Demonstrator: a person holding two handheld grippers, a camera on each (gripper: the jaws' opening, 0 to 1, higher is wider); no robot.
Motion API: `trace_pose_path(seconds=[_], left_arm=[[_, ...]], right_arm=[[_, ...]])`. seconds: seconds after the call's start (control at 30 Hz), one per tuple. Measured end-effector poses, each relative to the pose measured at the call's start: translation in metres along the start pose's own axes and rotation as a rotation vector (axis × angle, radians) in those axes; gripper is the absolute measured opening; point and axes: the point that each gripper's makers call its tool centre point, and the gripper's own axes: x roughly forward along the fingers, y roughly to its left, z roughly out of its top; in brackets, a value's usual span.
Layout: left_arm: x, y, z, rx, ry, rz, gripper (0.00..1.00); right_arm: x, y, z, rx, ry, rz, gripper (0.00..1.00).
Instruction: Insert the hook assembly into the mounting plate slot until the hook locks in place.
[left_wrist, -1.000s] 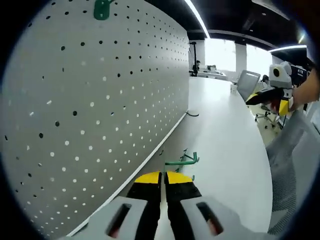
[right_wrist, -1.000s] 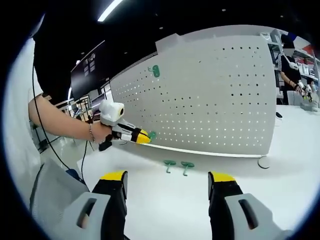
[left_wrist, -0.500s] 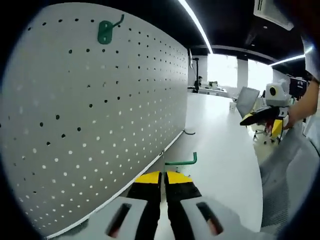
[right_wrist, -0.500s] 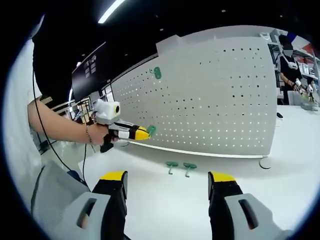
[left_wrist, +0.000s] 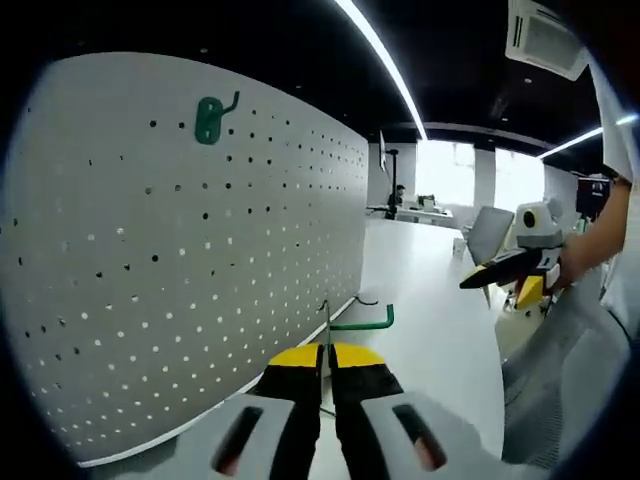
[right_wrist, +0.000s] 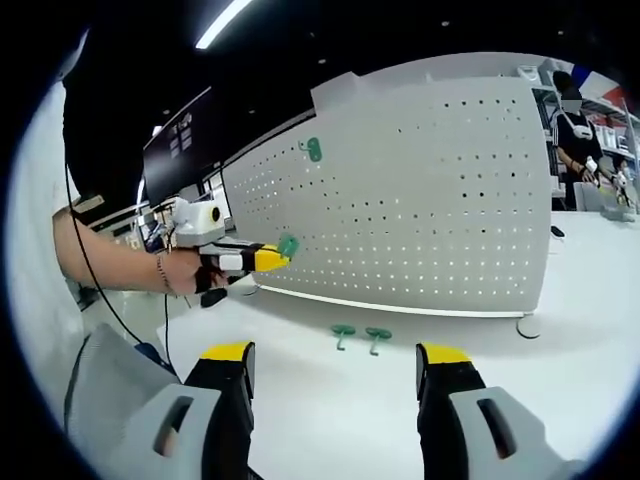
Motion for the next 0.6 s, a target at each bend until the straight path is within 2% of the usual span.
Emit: trace_pose_path(seconds=[0.23, 0.43, 0.6], left_arm=[[-0.007, -0.006, 0.019, -0.033, -0.068, 0.003, 0.02], [-0.012, -0.012, 0.027, -0.050, -0.103, 0.007, 0.02], [-0.023, -0.021, 0.043, -0.057, -0.151, 0.014, 0.02]], right_arm=[[0.001, 0.003, 0.002, -0.002, -0.006, 0.008, 0.63], [0.002, 0.005, 0.007, -0.007, -0.023, 0.013, 0.63], [0.001, 0.004, 0.006, -0.008, -0.020, 0.008, 0.63]])
